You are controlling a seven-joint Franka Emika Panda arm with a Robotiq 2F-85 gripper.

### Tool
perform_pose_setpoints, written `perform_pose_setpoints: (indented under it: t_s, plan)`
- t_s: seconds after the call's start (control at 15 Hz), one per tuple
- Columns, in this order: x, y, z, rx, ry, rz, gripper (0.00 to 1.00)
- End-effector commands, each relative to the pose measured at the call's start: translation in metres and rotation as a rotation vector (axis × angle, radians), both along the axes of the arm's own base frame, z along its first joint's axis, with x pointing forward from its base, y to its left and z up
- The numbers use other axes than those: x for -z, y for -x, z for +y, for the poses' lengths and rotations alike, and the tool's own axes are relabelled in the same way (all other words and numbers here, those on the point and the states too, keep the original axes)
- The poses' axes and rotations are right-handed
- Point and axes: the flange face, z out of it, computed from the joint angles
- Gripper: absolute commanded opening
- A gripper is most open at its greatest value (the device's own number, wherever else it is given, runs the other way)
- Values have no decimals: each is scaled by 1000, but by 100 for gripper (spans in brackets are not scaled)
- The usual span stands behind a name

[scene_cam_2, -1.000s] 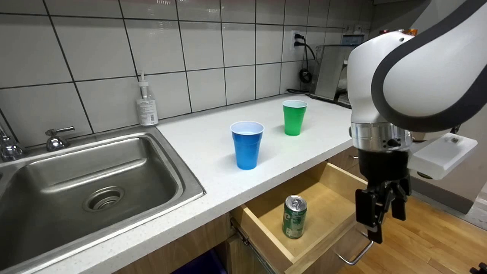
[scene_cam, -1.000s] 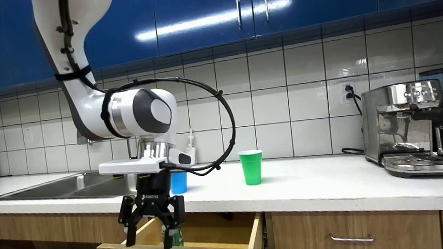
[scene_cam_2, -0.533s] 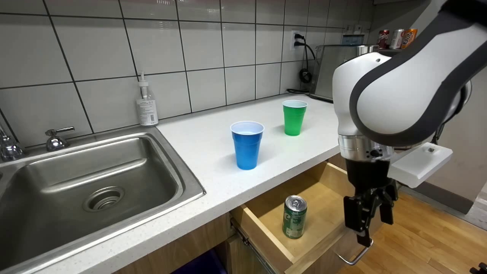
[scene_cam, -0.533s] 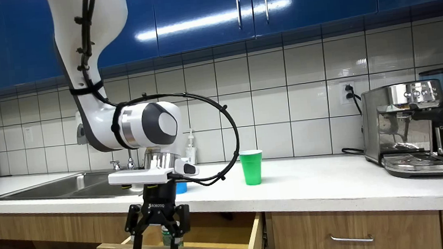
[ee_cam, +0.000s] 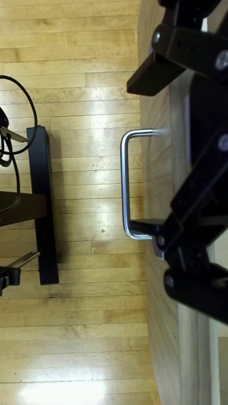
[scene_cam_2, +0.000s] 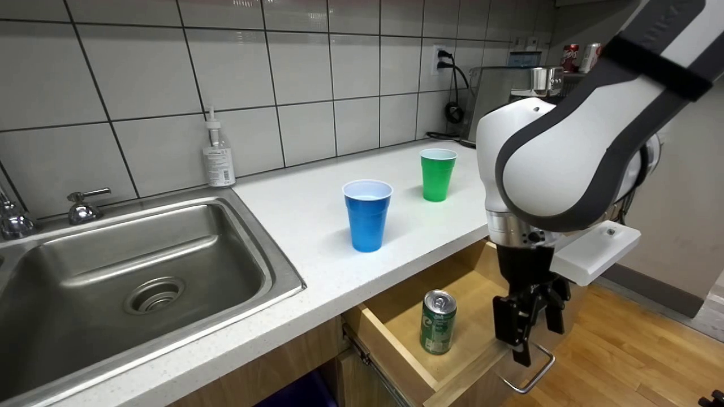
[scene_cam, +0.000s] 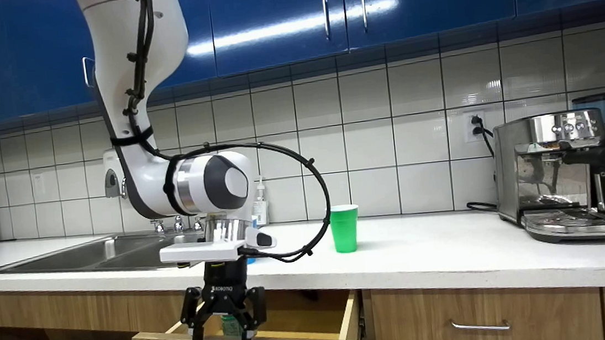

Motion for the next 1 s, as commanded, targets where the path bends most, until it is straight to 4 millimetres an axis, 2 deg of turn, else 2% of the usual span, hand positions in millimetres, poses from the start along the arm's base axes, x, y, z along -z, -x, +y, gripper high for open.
perform_pose_setpoints:
  t_s: [0.0,0.93]
  plan:
    - [4,-11,1,-23,11,-18,100]
    - [4,-21,4,-50,72,-197,100]
